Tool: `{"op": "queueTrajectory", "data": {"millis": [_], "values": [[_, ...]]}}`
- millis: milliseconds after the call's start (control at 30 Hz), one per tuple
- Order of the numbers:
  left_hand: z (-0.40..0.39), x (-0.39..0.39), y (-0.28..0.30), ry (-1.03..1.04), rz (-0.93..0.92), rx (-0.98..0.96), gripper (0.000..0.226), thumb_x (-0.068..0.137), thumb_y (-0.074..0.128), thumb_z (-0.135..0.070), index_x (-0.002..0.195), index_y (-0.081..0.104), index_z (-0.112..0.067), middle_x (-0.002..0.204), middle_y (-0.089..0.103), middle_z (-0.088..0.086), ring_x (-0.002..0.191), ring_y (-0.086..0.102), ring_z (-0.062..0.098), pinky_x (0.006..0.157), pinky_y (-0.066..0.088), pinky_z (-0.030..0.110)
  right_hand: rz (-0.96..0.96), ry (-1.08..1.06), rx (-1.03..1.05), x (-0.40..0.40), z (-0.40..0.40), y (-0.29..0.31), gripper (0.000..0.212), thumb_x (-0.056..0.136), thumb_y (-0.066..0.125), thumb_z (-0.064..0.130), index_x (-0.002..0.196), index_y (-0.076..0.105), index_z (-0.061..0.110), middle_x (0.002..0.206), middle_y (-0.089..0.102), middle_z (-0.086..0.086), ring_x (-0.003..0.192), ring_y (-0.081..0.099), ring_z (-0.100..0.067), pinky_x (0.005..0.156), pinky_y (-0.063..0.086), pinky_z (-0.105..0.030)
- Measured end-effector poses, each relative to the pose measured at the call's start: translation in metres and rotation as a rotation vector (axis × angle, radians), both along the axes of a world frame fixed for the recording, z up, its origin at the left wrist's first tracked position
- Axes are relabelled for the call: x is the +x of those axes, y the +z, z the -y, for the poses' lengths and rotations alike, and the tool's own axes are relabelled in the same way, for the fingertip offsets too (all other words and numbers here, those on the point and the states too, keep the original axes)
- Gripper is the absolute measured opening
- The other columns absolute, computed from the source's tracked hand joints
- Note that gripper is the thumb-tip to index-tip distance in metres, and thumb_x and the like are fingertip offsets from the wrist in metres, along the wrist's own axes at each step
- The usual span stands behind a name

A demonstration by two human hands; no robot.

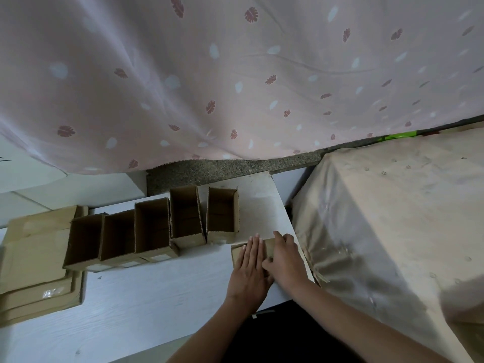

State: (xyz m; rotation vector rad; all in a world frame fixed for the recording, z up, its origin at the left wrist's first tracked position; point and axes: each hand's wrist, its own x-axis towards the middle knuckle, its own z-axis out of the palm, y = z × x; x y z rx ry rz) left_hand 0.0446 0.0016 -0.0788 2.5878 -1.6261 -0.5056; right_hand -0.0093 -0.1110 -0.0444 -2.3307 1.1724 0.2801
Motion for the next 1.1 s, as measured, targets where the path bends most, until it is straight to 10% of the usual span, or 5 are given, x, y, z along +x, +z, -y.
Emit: {"op": "queueTrajectory", "data": {"millis": [1100], "values": [[0.001, -0.001, -0.003, 0.045, 0.005, 0.049, 0.08, 0.1, 0.002, -0.058, 0.151, -0.026, -0.003, 0.158, -0.036, 0.013, 0.145, -0.034, 0.027, 0.118, -0.023, 0.041, 0.013, 0.217, -0.102, -0.014, 0.002, -0.003, 0.067, 0.091, 0.059, 0.02, 0.149, 0.026, 0.018, 0.148, 0.03, -0.007, 0.126, 0.047, -0.022, 0.086, 0.049, -0.029]]}}
